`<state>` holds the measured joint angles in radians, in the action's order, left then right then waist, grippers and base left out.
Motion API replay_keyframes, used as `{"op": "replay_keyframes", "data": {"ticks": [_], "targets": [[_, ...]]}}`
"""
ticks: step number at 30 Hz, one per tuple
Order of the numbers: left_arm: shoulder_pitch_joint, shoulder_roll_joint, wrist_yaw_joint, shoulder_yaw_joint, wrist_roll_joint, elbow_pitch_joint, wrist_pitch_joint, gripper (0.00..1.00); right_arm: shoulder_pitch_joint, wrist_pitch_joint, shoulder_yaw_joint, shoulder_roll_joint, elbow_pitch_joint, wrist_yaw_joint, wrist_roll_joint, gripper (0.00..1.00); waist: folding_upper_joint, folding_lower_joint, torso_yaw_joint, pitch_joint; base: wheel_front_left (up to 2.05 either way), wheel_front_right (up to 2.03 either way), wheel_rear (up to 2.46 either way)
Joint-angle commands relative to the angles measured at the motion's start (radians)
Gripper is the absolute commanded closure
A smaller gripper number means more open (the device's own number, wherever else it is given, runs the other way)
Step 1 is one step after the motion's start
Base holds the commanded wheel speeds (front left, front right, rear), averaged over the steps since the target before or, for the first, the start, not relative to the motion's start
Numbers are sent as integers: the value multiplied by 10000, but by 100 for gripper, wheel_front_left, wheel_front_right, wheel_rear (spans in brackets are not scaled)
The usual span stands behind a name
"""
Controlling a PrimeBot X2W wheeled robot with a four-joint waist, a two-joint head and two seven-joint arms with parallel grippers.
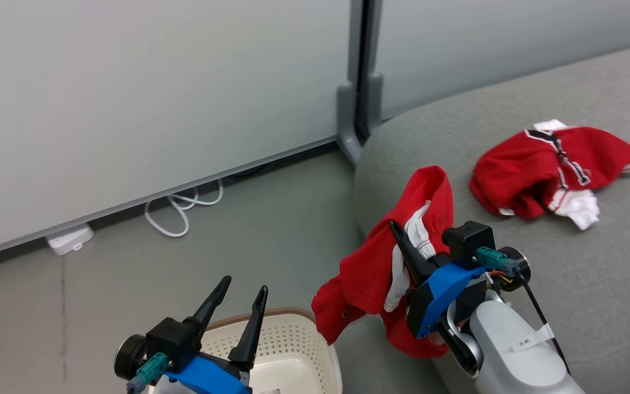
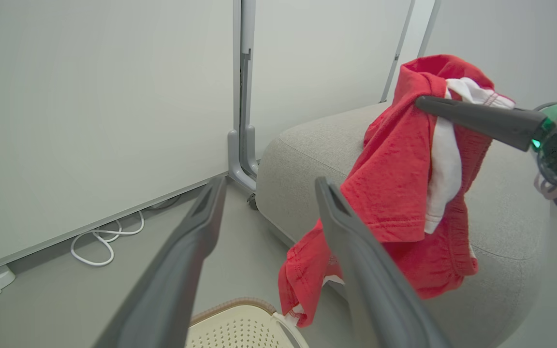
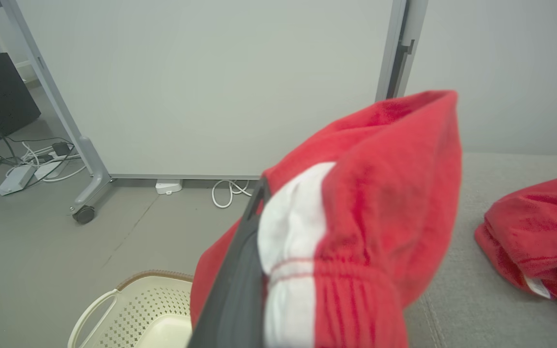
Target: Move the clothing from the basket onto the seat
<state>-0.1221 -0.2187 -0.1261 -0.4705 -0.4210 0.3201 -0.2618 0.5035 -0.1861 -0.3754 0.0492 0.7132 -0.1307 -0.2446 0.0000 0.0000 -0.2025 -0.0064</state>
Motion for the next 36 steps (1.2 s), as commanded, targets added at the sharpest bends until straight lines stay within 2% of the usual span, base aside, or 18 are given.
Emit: {"op": "replay_keyframes", "data": {"ticks": [1,9,16,25,36], "targets": [[-129,-6,-75,-19,33,-65,-47,0,-83,27,22,23,-76,-1,37,100,0,0,-606,86,0,0,0],[-181,-41,-48,-48,68,-134,-47,0,-170,62,107,23,-251,-1,116,100,0,0,-1664,231,0,0,0],[-240,-76,-49,-70,74,-177,-49,0,-247,100,205,21,-354,-1,188,100,0,0,-2215,323,0,0,0],[-255,-92,-49,-86,83,-177,-49,0,-285,161,211,21,-477,-3,163,100,0,0,-2442,348,0,0,0],[-220,-81,-49,-123,24,-140,-49,0,-393,194,310,21,-557,-1,235,100,0,0,-2315,353,0,0,0]]}}
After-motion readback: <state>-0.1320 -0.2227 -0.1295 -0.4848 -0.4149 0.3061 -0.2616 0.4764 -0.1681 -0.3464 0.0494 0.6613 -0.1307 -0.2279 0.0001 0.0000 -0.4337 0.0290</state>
